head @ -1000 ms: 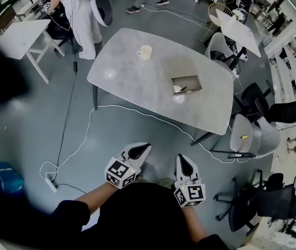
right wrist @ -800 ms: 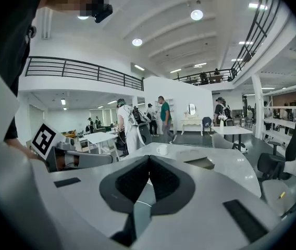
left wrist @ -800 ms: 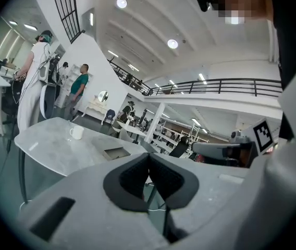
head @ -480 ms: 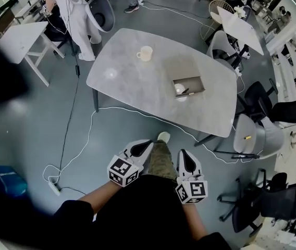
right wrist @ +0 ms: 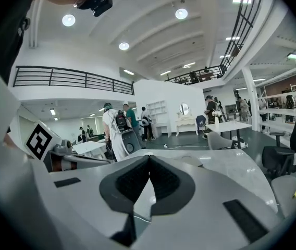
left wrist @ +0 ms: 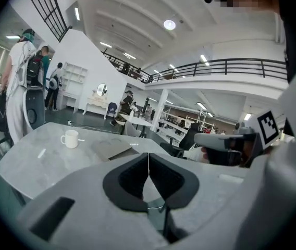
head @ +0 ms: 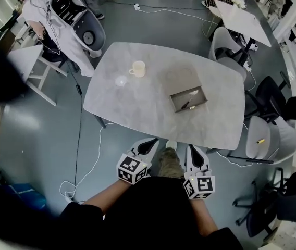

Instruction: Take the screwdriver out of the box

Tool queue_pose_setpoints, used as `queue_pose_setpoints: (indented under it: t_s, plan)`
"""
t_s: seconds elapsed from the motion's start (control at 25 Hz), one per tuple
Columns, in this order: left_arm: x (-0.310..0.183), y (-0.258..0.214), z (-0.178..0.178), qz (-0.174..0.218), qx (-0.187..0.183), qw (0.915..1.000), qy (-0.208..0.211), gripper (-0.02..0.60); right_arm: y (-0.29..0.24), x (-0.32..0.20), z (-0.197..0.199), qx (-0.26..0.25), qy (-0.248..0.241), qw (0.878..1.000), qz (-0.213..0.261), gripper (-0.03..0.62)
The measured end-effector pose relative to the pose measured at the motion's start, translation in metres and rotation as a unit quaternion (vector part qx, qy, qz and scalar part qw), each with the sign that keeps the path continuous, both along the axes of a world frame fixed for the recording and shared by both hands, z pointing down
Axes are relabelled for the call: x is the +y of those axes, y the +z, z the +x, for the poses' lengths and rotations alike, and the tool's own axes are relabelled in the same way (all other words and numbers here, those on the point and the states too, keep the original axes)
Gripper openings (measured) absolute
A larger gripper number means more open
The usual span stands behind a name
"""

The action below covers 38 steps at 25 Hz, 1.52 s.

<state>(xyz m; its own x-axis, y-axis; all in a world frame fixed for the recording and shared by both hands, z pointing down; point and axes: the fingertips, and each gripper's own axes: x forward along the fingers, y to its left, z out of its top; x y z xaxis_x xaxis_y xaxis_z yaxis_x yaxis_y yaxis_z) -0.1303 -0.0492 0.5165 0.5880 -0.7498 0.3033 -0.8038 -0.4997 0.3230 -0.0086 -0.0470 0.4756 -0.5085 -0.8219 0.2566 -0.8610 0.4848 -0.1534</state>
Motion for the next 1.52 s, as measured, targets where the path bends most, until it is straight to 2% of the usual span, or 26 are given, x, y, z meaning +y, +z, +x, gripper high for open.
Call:
queue_pose_setpoints:
  t_s: [0.36, 0.52, 0.64, 0.76, 0.96, 1.08, 1.28, 1.52]
  plan:
    - [-0.162, 0.051, 0.071, -0.062, -0.059, 0.9954, 0.042, 0.017, 0.005, -0.140, 0.062, -0.016, 0.015, 0.999, -0.030, 0.004]
    - [-0.214, 0.089, 0.092, -0.095, -0.092, 0.9900, 0.049, 0.017, 0.015, -0.179, 0.086, -0.024, 0.020, 0.998, -0.048, 0.003]
    - [-0.244, 0.119, 0.105, -0.128, -0.102, 0.9849, 0.056, 0.017, 0.028, -0.203, 0.101, -0.030, 0.022, 0.997, -0.064, 0.004]
    - [-0.265, 0.154, 0.120, -0.173, -0.105, 0.9767, 0.071, 0.020, 0.039, -0.223, 0.111, -0.031, 0.014, 0.997, -0.076, 0.003]
    - [-0.288, 0.200, 0.137, -0.206, -0.150, 0.9618, 0.100, 0.024, 0.048, -0.243, 0.124, -0.033, 0.015, 0.995, -0.090, 0.003]
    - [-0.294, 0.219, 0.146, -0.231, -0.153, 0.9528, 0.123, 0.149, 0.053, -0.249, 0.131, -0.044, 0.017, 0.994, -0.095, 0.003]
    - [-0.311, 0.252, 0.153, -0.267, -0.190, 0.9345, 0.138, 0.153, 0.063, -0.262, 0.144, -0.056, 0.024, 0.993, -0.104, 0.003]
    - [-0.313, 0.281, 0.168, -0.309, -0.215, 0.9125, 0.161, 0.176, 0.072, -0.278, 0.163, -0.059, 0.047, 0.990, -0.116, 0.003]
